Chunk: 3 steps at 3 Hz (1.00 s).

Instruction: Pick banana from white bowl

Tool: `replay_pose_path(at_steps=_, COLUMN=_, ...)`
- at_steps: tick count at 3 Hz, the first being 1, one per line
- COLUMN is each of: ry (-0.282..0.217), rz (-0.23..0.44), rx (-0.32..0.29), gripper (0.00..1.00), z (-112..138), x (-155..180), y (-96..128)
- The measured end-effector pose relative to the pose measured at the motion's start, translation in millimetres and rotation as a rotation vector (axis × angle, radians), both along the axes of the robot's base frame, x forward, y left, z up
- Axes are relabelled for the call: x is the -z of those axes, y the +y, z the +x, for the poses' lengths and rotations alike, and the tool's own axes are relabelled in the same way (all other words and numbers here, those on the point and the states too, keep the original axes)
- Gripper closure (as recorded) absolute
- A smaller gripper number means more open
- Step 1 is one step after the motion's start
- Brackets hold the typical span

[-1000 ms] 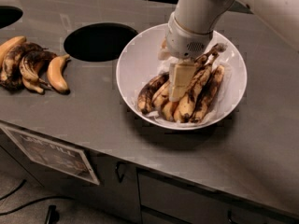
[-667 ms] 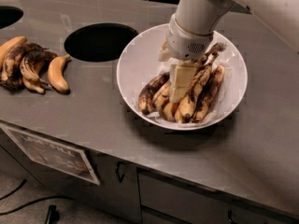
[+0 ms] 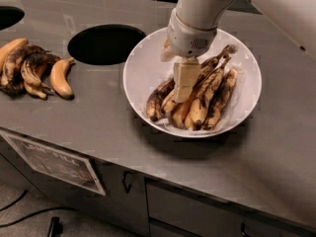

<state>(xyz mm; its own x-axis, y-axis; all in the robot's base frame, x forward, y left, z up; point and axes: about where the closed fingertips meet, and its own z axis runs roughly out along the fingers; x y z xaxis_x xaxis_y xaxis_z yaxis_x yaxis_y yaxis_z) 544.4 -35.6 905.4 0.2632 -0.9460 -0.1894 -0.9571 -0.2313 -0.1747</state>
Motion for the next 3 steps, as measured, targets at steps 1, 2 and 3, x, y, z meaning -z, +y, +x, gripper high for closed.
replay_pose_path(at_steps=1, ry=-0.006, rz=-0.001, rx=-0.004, gripper=0.22, z=1.8, x=-4.2, y=1.8)
replay_pose_path(at_steps=2, ry=-0.001, rz=0.003, rx=0.000, gripper=0.26, z=2.2, x=-1.5, y=0.6)
replay_pose_path(at_steps=3, ry=0.008, rz=0.012, rx=0.008, gripper=0.30, z=2.4, x=3.7, y=-2.1)
